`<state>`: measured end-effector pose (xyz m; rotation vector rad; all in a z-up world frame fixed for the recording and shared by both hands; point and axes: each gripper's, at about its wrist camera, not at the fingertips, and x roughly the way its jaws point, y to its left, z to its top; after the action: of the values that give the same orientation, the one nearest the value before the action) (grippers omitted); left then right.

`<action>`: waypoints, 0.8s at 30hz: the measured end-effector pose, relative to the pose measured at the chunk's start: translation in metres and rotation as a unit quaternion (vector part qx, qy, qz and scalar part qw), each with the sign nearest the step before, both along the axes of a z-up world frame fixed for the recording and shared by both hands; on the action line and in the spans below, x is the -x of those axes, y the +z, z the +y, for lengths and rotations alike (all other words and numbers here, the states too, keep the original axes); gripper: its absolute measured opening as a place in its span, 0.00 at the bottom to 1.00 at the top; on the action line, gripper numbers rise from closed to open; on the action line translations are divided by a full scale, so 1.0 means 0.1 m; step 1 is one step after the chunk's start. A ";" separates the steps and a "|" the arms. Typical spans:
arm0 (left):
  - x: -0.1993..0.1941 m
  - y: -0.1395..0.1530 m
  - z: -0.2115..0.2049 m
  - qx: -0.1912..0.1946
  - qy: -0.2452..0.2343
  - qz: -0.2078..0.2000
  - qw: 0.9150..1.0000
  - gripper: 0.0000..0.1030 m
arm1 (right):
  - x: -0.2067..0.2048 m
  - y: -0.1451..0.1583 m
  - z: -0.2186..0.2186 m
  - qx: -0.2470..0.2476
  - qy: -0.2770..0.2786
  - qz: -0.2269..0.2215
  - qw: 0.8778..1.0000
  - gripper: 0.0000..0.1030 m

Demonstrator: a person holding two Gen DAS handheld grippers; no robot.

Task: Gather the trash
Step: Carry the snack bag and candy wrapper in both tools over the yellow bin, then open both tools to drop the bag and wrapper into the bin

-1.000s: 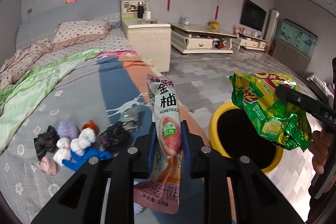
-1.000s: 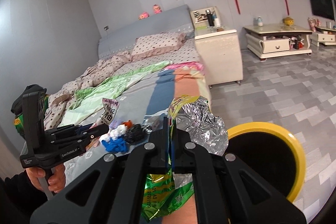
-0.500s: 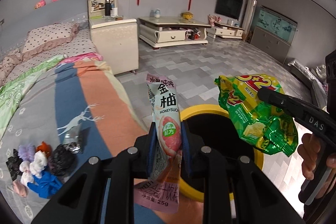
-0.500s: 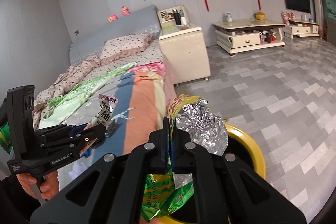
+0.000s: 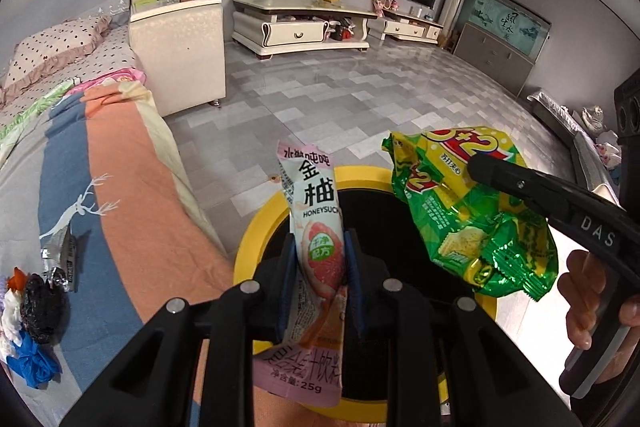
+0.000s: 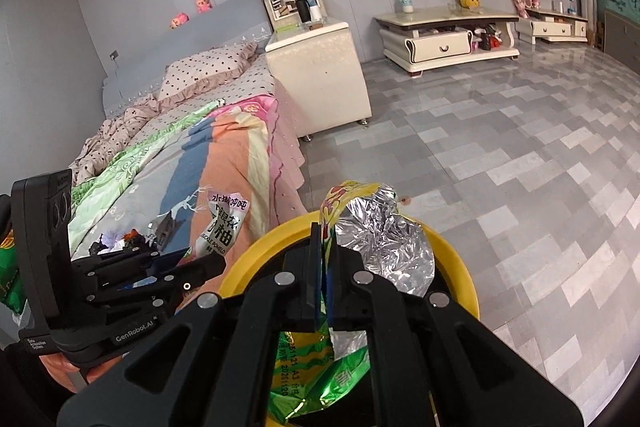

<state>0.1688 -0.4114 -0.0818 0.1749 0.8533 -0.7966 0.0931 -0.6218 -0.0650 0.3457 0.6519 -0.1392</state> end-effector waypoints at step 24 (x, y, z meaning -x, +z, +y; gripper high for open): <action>0.04 0.38 0.74 0.009 0.047 -0.043 0.998 0.70 | 0.15 0.01 0.34 0.033 -0.045 0.032 0.998 0.40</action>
<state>0.1649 -0.3369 -0.0442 0.1513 0.7677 -0.7039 0.0785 -0.5882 -0.0636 0.3081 0.6933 -0.2588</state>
